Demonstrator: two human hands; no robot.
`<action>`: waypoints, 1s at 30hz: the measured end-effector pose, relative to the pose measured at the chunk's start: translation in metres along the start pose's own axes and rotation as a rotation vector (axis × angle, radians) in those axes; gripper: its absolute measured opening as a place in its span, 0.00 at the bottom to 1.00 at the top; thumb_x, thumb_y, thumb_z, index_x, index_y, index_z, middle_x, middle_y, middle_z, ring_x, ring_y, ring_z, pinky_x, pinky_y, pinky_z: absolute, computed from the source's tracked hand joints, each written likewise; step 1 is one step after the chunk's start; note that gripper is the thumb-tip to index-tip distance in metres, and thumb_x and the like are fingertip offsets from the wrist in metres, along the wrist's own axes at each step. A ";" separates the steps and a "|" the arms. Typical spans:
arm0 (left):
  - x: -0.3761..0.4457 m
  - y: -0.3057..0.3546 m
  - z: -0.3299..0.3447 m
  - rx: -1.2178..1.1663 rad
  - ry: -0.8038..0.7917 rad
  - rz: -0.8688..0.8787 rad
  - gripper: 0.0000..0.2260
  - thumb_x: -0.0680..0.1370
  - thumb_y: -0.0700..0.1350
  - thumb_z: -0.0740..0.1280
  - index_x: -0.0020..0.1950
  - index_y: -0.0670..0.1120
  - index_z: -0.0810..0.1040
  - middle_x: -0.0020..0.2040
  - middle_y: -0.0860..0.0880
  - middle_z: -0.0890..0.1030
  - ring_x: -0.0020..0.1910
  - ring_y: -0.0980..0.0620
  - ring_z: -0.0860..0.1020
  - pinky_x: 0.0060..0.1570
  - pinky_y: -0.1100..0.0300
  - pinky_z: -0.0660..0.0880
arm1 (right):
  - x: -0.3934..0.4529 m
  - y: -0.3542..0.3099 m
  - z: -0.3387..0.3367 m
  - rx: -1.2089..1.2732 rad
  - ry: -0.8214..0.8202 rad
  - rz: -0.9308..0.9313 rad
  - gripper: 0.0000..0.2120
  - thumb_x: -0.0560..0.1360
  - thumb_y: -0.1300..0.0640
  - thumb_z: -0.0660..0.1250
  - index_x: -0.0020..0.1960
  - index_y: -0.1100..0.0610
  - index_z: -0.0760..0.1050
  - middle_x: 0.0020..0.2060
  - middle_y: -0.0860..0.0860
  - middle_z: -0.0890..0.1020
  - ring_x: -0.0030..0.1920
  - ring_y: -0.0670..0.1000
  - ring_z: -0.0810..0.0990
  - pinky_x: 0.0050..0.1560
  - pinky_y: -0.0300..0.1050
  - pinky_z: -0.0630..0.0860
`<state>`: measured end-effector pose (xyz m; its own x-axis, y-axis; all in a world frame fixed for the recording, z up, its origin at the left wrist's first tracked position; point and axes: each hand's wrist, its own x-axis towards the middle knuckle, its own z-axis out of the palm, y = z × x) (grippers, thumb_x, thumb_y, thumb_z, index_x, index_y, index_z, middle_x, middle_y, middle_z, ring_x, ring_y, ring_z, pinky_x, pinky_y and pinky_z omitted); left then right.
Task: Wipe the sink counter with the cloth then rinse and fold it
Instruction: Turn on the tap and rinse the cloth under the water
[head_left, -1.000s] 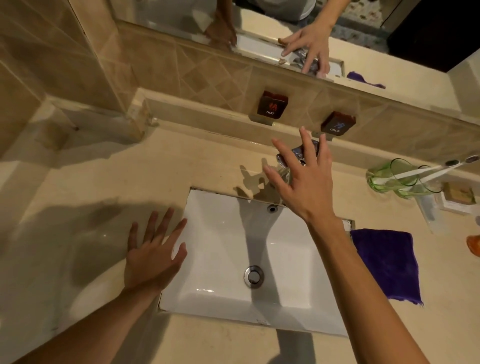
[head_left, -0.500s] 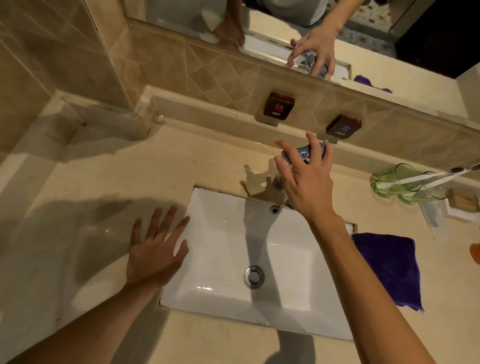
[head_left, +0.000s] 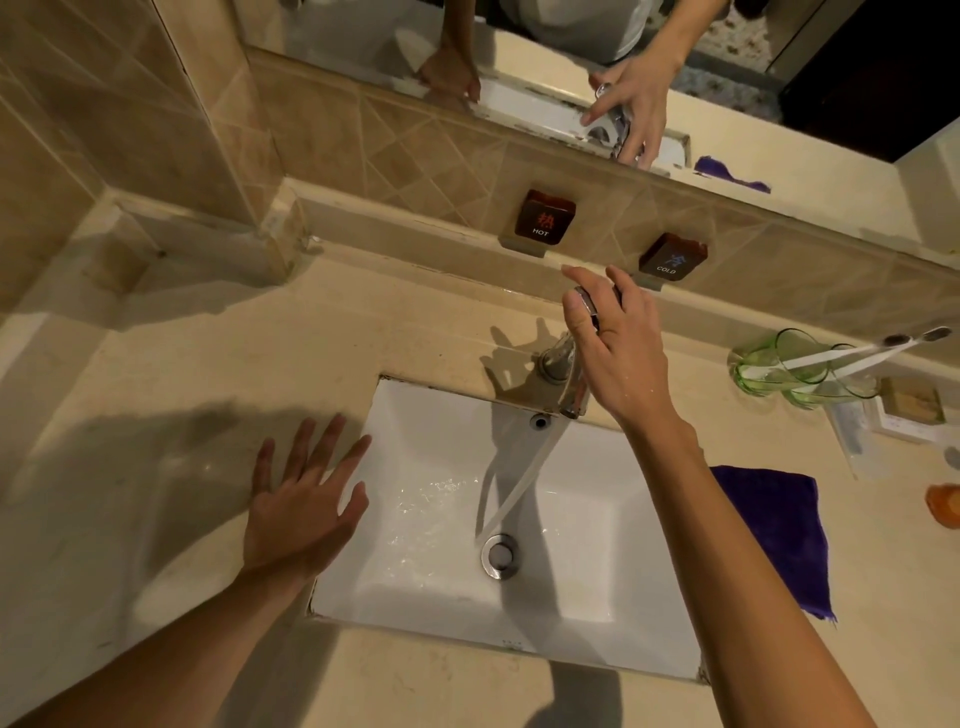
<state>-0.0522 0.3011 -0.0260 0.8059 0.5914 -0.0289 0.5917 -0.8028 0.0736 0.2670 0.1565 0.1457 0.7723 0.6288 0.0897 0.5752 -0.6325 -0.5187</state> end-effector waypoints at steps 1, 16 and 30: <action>0.000 0.000 0.000 0.001 -0.007 -0.003 0.28 0.80 0.60 0.52 0.81 0.60 0.58 0.82 0.52 0.57 0.81 0.47 0.56 0.77 0.36 0.52 | 0.000 0.000 0.000 -0.004 0.003 -0.004 0.24 0.82 0.33 0.47 0.73 0.37 0.67 0.77 0.50 0.65 0.78 0.52 0.58 0.70 0.52 0.61; 0.011 -0.006 -0.028 -0.069 -0.387 0.022 0.32 0.77 0.69 0.39 0.80 0.63 0.39 0.81 0.55 0.34 0.81 0.48 0.36 0.77 0.38 0.36 | 0.002 -0.012 -0.041 0.116 -0.187 0.139 0.39 0.73 0.25 0.61 0.78 0.44 0.64 0.76 0.50 0.70 0.75 0.55 0.68 0.73 0.61 0.67; 0.039 0.017 -0.216 -0.495 -0.027 -0.199 0.12 0.82 0.55 0.60 0.59 0.56 0.80 0.57 0.55 0.82 0.49 0.49 0.80 0.51 0.53 0.76 | -0.073 -0.049 -0.139 -0.059 0.121 0.033 0.19 0.84 0.44 0.58 0.61 0.54 0.82 0.56 0.51 0.85 0.52 0.49 0.81 0.47 0.45 0.72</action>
<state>-0.0151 0.3267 0.1899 0.6832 0.7211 -0.1149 0.6579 -0.5395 0.5255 0.2201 0.0791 0.2834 0.8158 0.5504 0.1773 0.5612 -0.6798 -0.4722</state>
